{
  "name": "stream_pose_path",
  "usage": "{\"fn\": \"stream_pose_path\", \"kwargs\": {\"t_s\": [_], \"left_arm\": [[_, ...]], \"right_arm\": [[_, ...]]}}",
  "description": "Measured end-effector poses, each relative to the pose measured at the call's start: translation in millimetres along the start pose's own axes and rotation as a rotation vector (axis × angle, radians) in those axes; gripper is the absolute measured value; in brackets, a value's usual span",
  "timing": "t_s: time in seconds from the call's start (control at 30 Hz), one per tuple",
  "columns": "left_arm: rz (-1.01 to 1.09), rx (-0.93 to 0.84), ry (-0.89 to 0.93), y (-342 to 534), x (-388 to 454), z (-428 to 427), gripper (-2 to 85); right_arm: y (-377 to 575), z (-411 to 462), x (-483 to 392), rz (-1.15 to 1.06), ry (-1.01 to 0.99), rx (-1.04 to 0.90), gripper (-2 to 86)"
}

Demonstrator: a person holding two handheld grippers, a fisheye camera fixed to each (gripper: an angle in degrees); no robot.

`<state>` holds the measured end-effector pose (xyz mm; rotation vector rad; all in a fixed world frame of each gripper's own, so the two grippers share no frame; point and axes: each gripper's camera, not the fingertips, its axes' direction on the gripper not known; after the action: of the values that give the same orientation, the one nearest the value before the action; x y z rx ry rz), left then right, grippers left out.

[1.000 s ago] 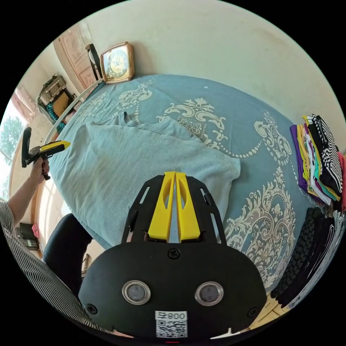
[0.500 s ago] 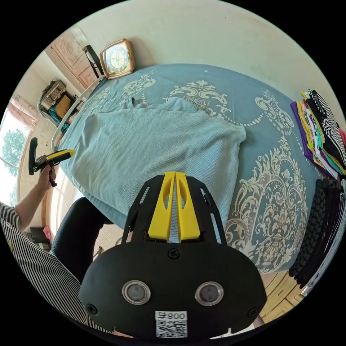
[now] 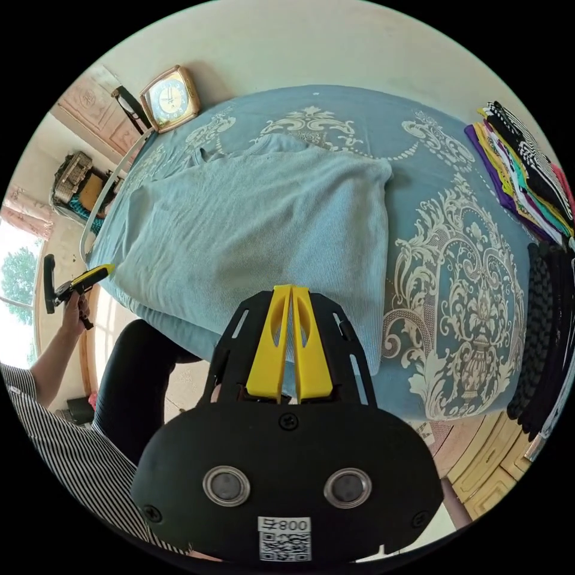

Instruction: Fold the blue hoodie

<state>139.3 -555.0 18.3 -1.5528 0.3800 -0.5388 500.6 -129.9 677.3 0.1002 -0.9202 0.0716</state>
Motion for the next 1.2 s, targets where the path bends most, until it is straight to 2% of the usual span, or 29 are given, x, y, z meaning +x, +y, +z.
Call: {"fn": "stream_pose_path", "kwargs": {"t_s": [0.03, 0.13, 0.33, 0.43, 0.47, 0.57, 0.67, 0.8, 1.0, 1.07, 1.2], "left_arm": [[-0.008, -0.052, 0.032, 3, -7, 15, 0.2], [-0.091, -0.019, 0.111, 11, -25, 14, 0.1], [-0.207, 0.136, 0.087, 63, -52, -13, 0.2], [-0.304, 0.078, 0.111, 79, -78, 9, 0.2], [-0.302, 0.024, 0.162, 81, -87, 25, 0.2], [-0.345, 0.037, 0.195, 85, -100, 27, 0.2], [-0.28, 0.104, 0.15, 93, -92, 14, 0.4], [-0.227, 0.144, 0.196, 106, -84, 12, 0.8], [-0.303, 0.108, 0.43, 126, -87, 47, 3.0], [-0.402, 0.097, 0.556, 134, -97, 67, 4.9], [-0.494, 0.103, 0.676, 141, -107, 90, 7.1]], "right_arm": [[1, 9, 4, 0.006, -0.009, -0.028, 0.1], [1, 13, 23, 0.043, -0.078, -0.043, 0.1], [36, -22, 55, 0.122, -0.111, 0.088, 0.1], [57, -11, 90, 0.221, -0.102, 0.066, 0.1], [62, -1, 104, 0.249, -0.14, 0.041, 0.1], [71, 1, 131, 0.324, -0.258, 0.052, 0.2], [87, -19, 142, 0.332, -0.252, 0.137, 0.5], [130, -26, 184, 0.459, -0.356, 0.208, 1.6], [173, -5, 234, 0.598, -0.576, 0.209, 8.3], [177, 0, 241, 0.602, -0.616, 0.199, 8.7], [192, 11, 258, 0.653, -0.695, 0.223, 8.8]]}}
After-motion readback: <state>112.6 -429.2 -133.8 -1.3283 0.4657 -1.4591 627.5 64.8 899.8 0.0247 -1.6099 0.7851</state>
